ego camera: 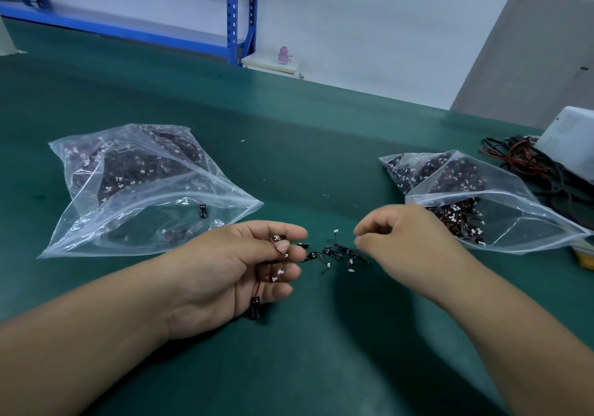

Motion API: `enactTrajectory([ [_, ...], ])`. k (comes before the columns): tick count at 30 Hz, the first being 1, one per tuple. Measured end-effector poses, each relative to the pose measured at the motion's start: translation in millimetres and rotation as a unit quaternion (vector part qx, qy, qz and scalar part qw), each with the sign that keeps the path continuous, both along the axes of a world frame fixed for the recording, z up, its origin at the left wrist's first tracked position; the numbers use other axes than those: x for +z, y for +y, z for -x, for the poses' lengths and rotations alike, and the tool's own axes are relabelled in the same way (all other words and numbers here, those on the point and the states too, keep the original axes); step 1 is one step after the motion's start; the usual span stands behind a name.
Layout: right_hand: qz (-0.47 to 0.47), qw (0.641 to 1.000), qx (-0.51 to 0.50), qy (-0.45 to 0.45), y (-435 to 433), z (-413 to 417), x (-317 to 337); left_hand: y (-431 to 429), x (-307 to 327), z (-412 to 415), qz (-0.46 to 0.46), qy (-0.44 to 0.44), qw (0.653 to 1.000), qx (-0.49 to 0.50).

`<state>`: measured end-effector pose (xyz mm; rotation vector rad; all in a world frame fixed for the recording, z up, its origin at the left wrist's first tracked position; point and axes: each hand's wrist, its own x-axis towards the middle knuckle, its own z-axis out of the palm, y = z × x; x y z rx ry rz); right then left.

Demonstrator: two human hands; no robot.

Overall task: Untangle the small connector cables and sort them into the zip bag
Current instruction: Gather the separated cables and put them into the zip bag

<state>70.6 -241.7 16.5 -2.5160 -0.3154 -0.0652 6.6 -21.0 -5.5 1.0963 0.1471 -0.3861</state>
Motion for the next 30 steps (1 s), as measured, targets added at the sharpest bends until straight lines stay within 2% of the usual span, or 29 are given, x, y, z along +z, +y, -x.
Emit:
enactTrajectory([
  [5,-0.08,0.986,0.016,-0.143,8.8,7.6,2.9,0.5,0.1,0.7,-0.013,-0.01,1.0,-0.009],
  [9,-0.069,0.957,0.173,-0.223,28.2,34.6,5.3,-1.6,-1.3,3.4,-0.049,-0.053,0.997,-0.029],
  [11,-0.033,0.948,0.247,-0.197,38.1,49.4,2.5,-3.7,-2.1,6.1,-0.074,-0.091,0.992,-0.052],
  [13,-0.003,0.946,0.27,-0.182,44.1,56.7,-1.4,-5.9,-3.0,8.2,-0.093,-0.121,0.986,-0.063],
  [19,-0.052,0.954,0.224,-0.19,37.5,42.4,-5.5,-5.2,-3.5,6.2,-0.068,-0.088,0.992,-0.056],
  [24,-0.103,0.983,0.096,-0.117,24.1,22.9,-7.7,-3.3,-3.2,0.0,-0.05,-0.07,0.995,0.058],
  [30,-0.017,0.987,0.153,-0.049,26.4,30.4,-8.8,-1.7,-0.8,-6.4,-0.062,-0.109,0.981,0.148],
])
